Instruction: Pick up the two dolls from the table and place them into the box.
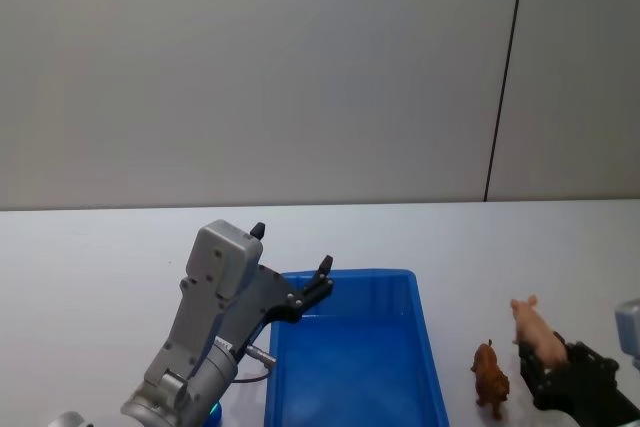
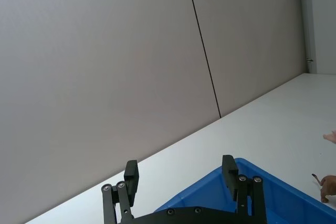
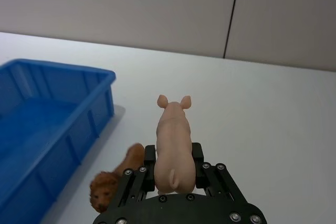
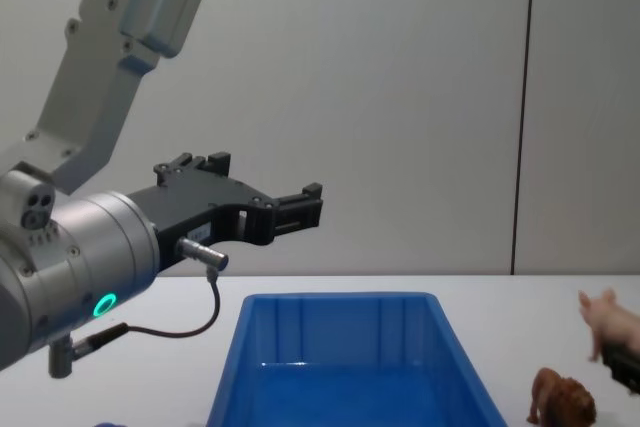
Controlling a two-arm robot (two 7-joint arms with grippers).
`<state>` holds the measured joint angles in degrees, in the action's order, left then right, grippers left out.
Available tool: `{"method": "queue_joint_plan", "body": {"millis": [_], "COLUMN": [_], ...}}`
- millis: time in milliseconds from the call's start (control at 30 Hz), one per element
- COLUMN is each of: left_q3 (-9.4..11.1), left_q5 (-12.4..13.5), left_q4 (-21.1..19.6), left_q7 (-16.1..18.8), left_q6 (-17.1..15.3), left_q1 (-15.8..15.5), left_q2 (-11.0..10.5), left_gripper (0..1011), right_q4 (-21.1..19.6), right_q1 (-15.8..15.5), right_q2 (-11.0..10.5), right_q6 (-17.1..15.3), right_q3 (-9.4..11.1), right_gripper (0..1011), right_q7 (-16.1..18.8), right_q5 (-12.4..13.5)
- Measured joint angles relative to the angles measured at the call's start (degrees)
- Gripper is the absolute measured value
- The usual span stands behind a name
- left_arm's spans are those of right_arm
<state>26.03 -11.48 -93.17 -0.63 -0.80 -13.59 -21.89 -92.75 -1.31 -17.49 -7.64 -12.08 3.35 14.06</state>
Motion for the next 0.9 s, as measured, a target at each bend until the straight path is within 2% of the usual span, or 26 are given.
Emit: {"method": "queue_joint_plan", "body": {"millis": [533,900], "left_q3": [0.00,0.00], "left_q5": [0.00,0.00], "left_q4": [0.00,0.00], "left_q7": [0.00,0.00], "left_q6": [0.00,0.00], "left_q1": [0.00,0.00], "left_q2": [0.00,0.00], "left_gripper": [1001,1001], "right_q4": [-1.71,0.72], "right_q1": [3.41,7.60], "right_q2": [1.97,5.36], "right_q6": [-0.37,-1.65], "right_q3": [-1.51,-4.09], "right_gripper": [380,380], "right_q7": [8.74,16.60], "right_q5": [-0.61,-2.17]}}
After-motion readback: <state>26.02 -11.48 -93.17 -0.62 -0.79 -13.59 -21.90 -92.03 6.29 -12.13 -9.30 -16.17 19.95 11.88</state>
